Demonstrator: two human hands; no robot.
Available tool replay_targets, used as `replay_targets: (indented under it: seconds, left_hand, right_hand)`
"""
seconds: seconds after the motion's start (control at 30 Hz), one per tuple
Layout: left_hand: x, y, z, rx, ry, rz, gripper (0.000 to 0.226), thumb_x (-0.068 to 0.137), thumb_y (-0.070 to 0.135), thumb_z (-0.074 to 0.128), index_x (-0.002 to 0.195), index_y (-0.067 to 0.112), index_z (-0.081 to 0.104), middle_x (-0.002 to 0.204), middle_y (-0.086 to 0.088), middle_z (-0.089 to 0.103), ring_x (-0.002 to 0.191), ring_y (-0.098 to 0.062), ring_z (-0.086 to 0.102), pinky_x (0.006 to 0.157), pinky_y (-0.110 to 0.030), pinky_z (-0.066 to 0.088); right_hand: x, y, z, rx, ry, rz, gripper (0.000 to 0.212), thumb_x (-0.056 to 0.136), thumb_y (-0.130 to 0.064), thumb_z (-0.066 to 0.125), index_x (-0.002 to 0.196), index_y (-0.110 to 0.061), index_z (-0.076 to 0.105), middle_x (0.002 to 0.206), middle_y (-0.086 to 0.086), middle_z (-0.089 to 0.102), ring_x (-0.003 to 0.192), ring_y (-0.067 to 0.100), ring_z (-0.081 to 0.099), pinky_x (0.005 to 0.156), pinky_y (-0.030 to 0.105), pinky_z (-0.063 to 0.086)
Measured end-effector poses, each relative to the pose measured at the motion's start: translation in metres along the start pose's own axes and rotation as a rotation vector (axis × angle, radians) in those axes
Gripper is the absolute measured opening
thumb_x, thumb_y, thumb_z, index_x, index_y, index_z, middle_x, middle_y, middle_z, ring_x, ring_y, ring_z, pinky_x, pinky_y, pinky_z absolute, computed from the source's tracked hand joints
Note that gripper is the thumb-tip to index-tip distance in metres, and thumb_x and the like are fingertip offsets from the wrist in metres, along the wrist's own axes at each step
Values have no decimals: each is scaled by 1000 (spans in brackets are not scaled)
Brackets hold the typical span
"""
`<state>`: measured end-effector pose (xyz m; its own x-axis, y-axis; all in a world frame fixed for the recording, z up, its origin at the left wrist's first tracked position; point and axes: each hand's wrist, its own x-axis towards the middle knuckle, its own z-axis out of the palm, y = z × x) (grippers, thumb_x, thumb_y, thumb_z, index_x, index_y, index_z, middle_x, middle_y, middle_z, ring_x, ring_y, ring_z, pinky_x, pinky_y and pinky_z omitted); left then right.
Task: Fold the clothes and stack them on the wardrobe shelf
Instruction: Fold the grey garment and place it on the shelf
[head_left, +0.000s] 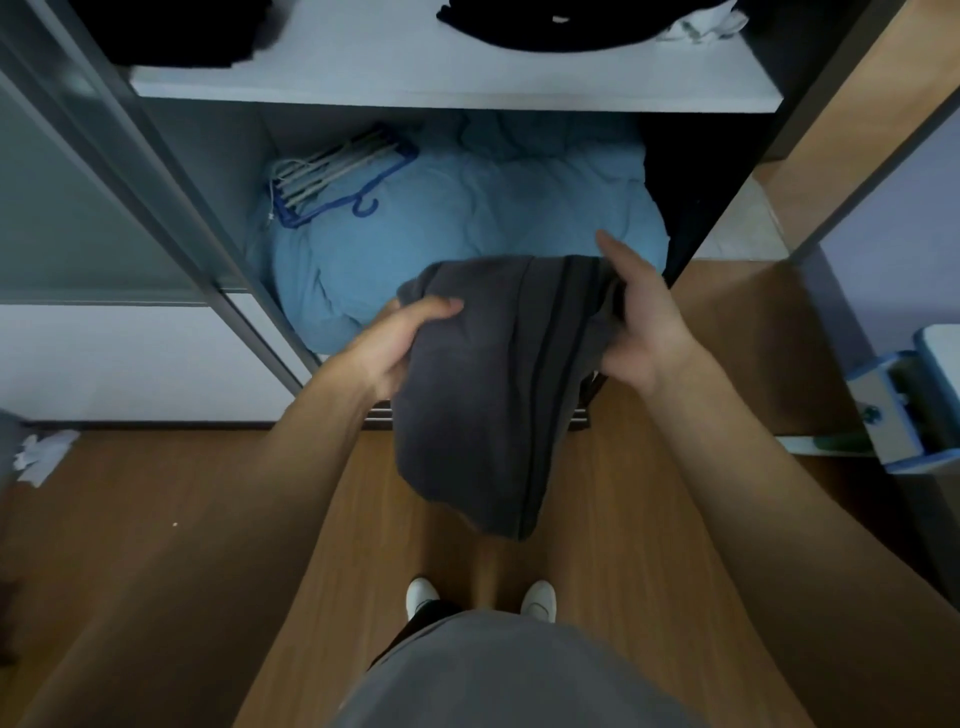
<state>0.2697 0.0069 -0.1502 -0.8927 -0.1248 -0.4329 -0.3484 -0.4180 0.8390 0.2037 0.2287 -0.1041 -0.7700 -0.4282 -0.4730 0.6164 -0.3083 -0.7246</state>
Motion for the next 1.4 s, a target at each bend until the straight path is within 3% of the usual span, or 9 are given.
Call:
replay_targets:
  seconds: [0.23,0.33,0.43,0.53,0.63,0.9,1.03,1.2,1.4]
  left_hand:
    - [1,26,26,-67,17,-136,23,90,27,68,93,8,81,99,-13,77,83,-23,75,65,-33,60]
    - [4,27,22,-63,54,-112,32,94,28,65,118,6,68,108,-15,74,85,-22,75,66,-32,60]
    - [6,27,0,-117,34,-73,29,95,35,63,105,11,76,107,-10,74,92,-19,74,72,-29,59]
    - [2,16,-29,-158,-50,-83,38,90,47,58,108,20,78,121,-5,71,111,-19,68,84,-31,58]
    - [-10,-13,-34,-19,-120,-227,43,80,52,54,102,24,78,105,2,77,97,-13,73,75,-30,59]
    - [-10,3,-1,-123,-53,-49,32,87,22,68,114,7,72,111,-14,74,100,-24,72,76,-31,59]
    - [-6,17,11,-157,-93,-69,35,91,30,63,113,5,73,117,-15,71,105,-25,70,86,-35,57]
    - [-3,13,-6,-173,-84,-43,40,93,45,60,105,11,78,114,-12,73,107,-25,69,82,-33,58]
    - [-17,-23,-22,74,-138,-248,36,80,44,66,108,22,74,108,0,76,97,-15,73,68,-28,60]
  right_hand:
    - [1,57,-13,-213,-70,-80,30,82,-53,67,106,-36,72,112,-11,74,107,8,69,95,32,55]
    - [2,66,-10,-263,65,-151,25,84,-27,76,108,-26,70,105,-4,77,102,16,71,87,34,59]
    - [3,54,-9,-112,109,-139,19,89,-18,71,107,-13,71,105,6,77,97,21,73,78,33,61]
    - [-1,41,-4,18,91,-44,20,90,-22,69,101,-7,77,107,13,76,95,26,74,69,32,61]
    - [0,35,4,48,64,24,27,93,-28,65,86,-9,82,103,12,76,93,25,74,67,33,61]
    - [0,4,-12,81,-44,16,53,93,-45,60,128,-5,65,129,16,66,117,31,65,97,41,53]
    - [-7,39,-14,-80,-93,41,31,85,-42,65,105,-20,76,113,3,75,99,16,73,74,30,60]
    - [-8,53,-6,-166,13,-80,21,89,-17,69,111,-16,69,106,2,76,99,17,72,80,30,59]
    - [-2,45,-4,-49,50,-7,29,91,-30,69,114,-13,69,108,3,76,98,18,73,74,30,59]
